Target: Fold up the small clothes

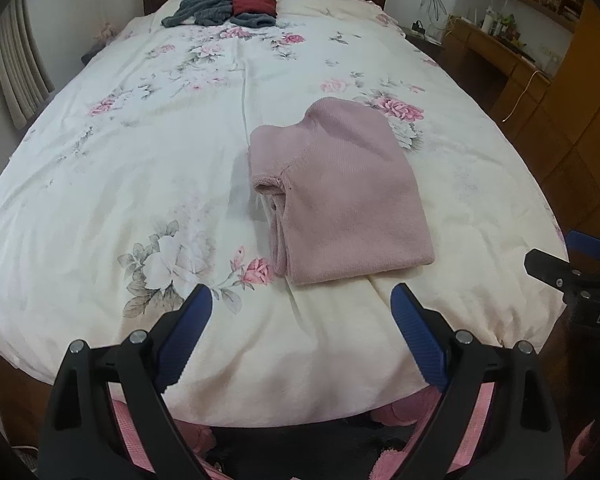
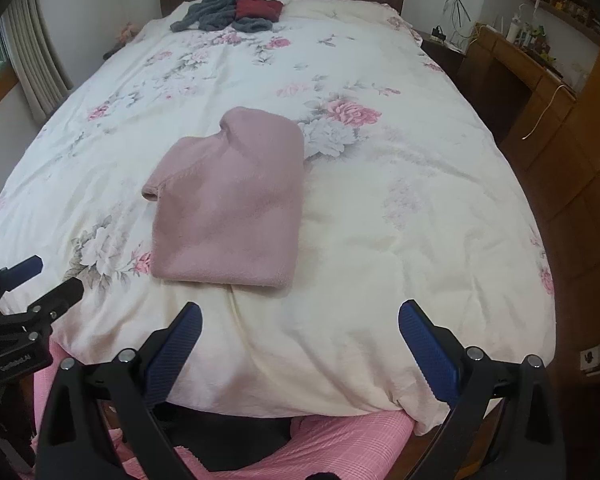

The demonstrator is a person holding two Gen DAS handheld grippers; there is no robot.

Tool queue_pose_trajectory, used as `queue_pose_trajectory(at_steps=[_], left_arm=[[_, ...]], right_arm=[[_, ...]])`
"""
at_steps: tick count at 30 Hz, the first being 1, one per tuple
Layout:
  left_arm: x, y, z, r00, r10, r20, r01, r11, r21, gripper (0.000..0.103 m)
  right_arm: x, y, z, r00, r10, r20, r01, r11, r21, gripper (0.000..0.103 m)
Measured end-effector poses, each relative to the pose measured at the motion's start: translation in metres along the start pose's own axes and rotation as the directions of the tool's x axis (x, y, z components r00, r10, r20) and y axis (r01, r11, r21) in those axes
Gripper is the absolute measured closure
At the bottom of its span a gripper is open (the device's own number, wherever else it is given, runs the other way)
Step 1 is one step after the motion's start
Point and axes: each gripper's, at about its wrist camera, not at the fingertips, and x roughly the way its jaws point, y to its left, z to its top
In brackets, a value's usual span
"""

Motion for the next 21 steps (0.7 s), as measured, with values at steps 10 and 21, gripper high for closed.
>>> queue_pose_trajectory(at_steps=[10,21], left_arm=[[0.0053,-0.0032,-0.0033,0.999,0.042,-0.021,-0.042,0.999,0.002,0.013],[0.0061,-0.0043,-0.0041,0.999,0.048,-0.023,-0.048,0.999,0.002,0.013]], right_arm=[[0.0002,-0.0030,-0.0006,1.000,0.003,-0.006,-0.003,1.000,0.007,0.004],[0.0071,-0.0056,-0.0034,1.000,0.002,-0.022,-0.002,1.000,0.025,0.004]])
